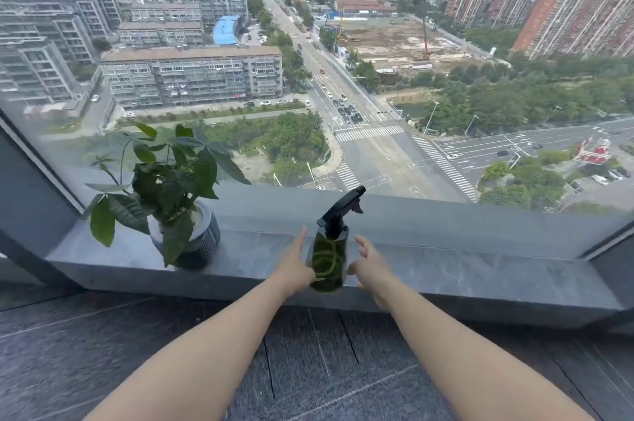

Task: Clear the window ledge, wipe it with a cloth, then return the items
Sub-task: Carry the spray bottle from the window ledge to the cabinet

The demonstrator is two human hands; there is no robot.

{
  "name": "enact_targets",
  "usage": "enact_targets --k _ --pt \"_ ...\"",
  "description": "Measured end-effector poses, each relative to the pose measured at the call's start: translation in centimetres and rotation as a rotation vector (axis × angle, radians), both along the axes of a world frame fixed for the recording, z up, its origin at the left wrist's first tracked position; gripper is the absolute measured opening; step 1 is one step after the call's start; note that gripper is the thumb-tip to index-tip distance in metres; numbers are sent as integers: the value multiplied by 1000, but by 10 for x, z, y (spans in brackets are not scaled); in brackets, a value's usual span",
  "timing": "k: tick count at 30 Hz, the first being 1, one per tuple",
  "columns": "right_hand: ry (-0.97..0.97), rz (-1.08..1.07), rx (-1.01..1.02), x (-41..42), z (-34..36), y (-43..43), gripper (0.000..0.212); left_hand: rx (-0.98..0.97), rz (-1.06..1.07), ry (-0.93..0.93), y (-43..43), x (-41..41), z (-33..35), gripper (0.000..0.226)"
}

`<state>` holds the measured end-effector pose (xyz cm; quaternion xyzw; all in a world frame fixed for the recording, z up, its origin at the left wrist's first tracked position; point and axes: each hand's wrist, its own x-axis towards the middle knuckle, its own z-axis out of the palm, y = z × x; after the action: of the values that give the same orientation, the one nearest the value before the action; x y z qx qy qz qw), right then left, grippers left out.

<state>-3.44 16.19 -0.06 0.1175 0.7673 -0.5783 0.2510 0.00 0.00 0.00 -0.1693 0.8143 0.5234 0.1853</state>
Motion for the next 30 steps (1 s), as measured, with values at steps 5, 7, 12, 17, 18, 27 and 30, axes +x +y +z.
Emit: enact_targets --k 5,7,12,17,18,27,30 --pt "-28 145 -180 6 -4 -7 56 -68 -52 56 11 -3 -6 91" --pt "-26 169 -182 6 -1 -4 55 -124 -32 70 10 -4 -7 81" --pt "-16 224 -124 8 21 -3 53 -107 -7 70 5 -1 10 77" --pt "-13 235 -99 20 75 1 62 -138 -53 104 -4 8 61 82" --pt "-13 244 -96 25 94 1 58 -148 -62 107 -6 12 76 84" --pt "21 313 -42 65 325 -2 69 -115 -131 165 -27 52 302 85" --pt "29 342 -50 83 426 -7 71 -128 -131 212 -36 75 403 88"
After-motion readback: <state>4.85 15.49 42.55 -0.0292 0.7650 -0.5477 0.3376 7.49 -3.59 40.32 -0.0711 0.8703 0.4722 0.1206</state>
